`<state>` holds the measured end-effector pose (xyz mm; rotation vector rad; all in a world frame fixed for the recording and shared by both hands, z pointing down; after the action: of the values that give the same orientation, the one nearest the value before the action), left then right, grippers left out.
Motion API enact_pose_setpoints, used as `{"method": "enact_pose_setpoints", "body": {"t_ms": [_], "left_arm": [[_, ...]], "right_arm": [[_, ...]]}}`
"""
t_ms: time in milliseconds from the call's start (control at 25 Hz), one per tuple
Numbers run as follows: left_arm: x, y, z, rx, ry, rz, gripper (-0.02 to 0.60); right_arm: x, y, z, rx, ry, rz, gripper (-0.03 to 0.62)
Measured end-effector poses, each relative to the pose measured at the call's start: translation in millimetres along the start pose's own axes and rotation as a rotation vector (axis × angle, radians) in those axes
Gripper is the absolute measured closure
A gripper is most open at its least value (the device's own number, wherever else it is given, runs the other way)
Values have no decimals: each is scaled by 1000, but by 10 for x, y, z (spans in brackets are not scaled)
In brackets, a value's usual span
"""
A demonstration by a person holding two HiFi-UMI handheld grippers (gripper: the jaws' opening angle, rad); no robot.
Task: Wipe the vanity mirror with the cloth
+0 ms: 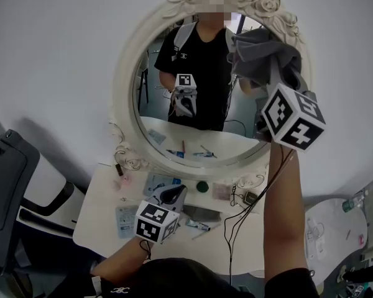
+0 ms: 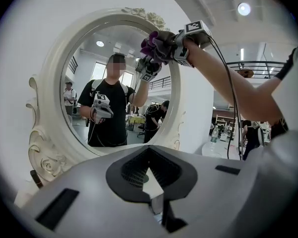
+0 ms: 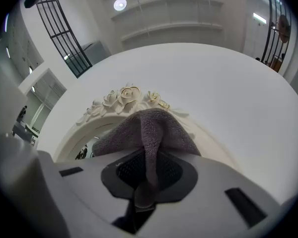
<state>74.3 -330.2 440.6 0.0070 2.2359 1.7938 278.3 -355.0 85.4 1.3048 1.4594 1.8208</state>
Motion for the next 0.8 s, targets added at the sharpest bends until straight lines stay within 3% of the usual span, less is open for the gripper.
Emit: {"method": "enact_pose_setpoints", "body": {"t_ms": [440,800], "left_arm": [[15,67,-79,17,-15,-16,583],[-103,138,-91,30,-2,-35,582]], "right_arm": [[-138,-31,-13,67,11,65,553],[43,395,108,111,30,75,553]]}}
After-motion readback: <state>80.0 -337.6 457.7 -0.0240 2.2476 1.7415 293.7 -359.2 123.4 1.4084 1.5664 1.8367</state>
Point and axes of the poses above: the fingertips, and each gripper's own axes: x backward along the fingers, z to its right, y out of its underside, the point moved 4 cm from there along x, backward along the fingers, and after that the axes turned 14 degrees about y, right-handed, at the moved point
